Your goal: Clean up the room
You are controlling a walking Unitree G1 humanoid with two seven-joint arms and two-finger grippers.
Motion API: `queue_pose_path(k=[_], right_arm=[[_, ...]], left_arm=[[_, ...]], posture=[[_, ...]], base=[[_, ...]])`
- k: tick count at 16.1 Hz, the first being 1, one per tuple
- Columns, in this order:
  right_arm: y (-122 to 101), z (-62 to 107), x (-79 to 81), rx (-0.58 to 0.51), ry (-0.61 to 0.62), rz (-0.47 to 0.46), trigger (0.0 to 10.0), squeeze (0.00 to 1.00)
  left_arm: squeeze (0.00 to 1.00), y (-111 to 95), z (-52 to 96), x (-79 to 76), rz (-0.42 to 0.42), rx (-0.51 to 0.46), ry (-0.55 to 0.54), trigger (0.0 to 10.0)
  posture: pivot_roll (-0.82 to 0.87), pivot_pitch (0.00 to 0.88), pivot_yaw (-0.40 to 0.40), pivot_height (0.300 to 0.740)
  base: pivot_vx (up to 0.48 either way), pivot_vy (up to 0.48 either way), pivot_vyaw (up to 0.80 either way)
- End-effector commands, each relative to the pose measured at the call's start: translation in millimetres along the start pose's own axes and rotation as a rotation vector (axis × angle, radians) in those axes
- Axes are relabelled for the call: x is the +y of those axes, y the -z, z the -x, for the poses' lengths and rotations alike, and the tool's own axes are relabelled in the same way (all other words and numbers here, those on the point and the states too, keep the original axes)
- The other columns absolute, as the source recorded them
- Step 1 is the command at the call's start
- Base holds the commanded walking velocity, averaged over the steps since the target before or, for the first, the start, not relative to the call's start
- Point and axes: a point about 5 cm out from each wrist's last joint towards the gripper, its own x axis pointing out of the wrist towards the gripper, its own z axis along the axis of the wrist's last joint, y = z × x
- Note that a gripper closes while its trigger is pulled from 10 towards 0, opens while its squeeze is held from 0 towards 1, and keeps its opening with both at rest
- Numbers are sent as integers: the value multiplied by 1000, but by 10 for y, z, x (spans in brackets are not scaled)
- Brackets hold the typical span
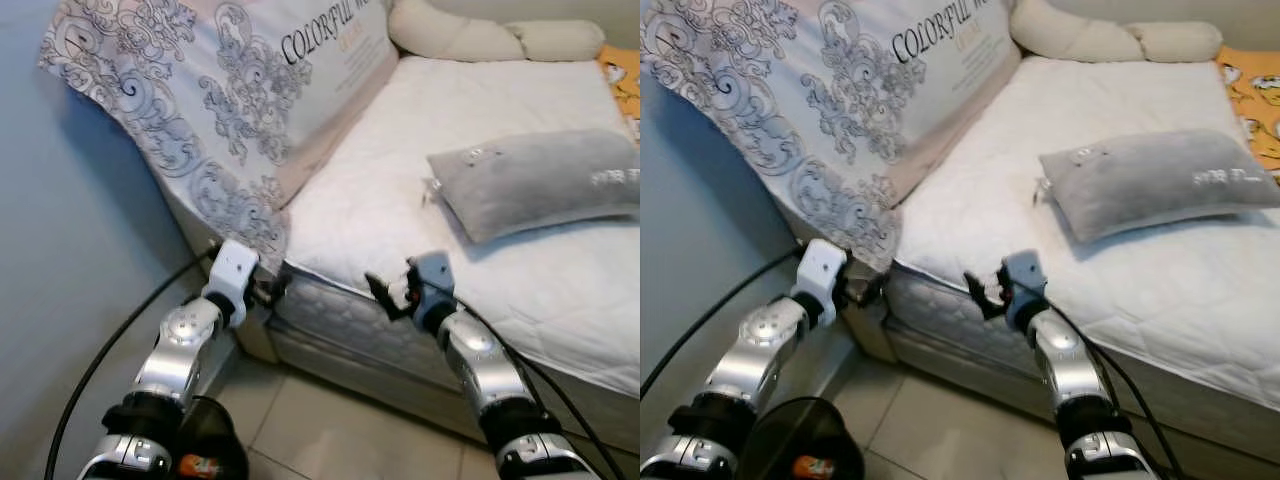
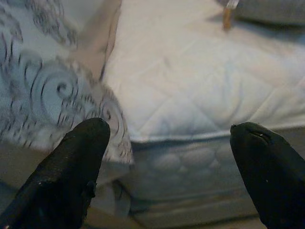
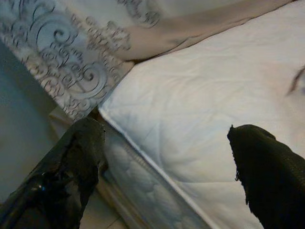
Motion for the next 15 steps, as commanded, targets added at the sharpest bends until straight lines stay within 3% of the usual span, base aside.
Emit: queue_pose_path(k=[1,6,9,15], right_arm=[[-27,-17,-15,-11,18,-38,10000,0],[-98,-55,-34,-62,67,-73,10000,0],[-145,-87,-7,-76,80,-83,10000,0],[-172,-124,21,-78,94,-94,10000,0]], left_arm=[[0,-52,-19,24,2,-19,-13,10000],[0,-48,-23,52,3,-20,-53,10000],[0,-62,-26,108,2,-26,-106,10000],[0,-131,-46,211,52,-59,-192,10000]], posture=[[-49,0,105,740],[-44,0,93,740],[-48,0,90,740],[-48,0,88,740]], base=[[0,0,-544],[0,0,-800],[0,-325,-800],[0,-54,0]])
